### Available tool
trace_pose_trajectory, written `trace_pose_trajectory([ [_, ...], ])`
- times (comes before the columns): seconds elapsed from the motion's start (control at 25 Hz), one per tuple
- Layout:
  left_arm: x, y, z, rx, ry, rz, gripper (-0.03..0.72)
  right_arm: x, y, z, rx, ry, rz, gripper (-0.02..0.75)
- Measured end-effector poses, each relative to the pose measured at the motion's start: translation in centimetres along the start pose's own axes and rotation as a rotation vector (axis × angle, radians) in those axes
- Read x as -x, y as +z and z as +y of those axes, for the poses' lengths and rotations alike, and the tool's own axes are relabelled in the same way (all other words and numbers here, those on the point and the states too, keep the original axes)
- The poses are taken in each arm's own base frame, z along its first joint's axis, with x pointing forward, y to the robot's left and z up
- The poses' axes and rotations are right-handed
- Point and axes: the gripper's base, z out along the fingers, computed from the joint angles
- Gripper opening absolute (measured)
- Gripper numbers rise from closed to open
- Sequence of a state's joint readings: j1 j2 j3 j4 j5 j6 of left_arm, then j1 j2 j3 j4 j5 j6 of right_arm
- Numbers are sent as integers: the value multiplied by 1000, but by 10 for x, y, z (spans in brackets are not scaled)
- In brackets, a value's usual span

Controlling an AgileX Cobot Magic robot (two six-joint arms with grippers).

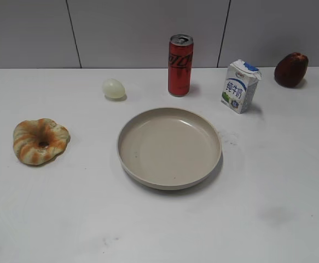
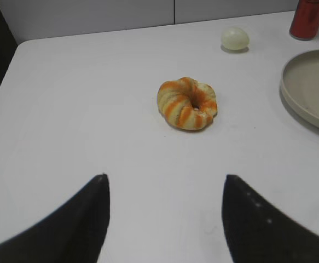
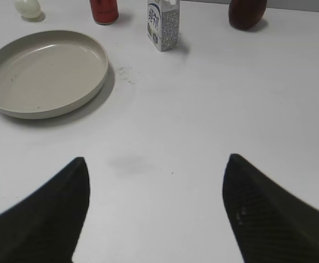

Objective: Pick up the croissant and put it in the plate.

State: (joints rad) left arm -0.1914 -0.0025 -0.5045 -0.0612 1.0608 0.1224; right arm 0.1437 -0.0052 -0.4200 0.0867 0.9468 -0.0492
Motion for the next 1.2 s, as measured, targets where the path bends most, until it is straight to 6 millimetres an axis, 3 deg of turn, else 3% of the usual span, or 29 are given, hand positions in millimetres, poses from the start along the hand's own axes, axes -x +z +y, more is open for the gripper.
trace_pose_trajectory([
  [1.2,0,0,0,0,0,0,489,0,0,0,0,0,0,572],
])
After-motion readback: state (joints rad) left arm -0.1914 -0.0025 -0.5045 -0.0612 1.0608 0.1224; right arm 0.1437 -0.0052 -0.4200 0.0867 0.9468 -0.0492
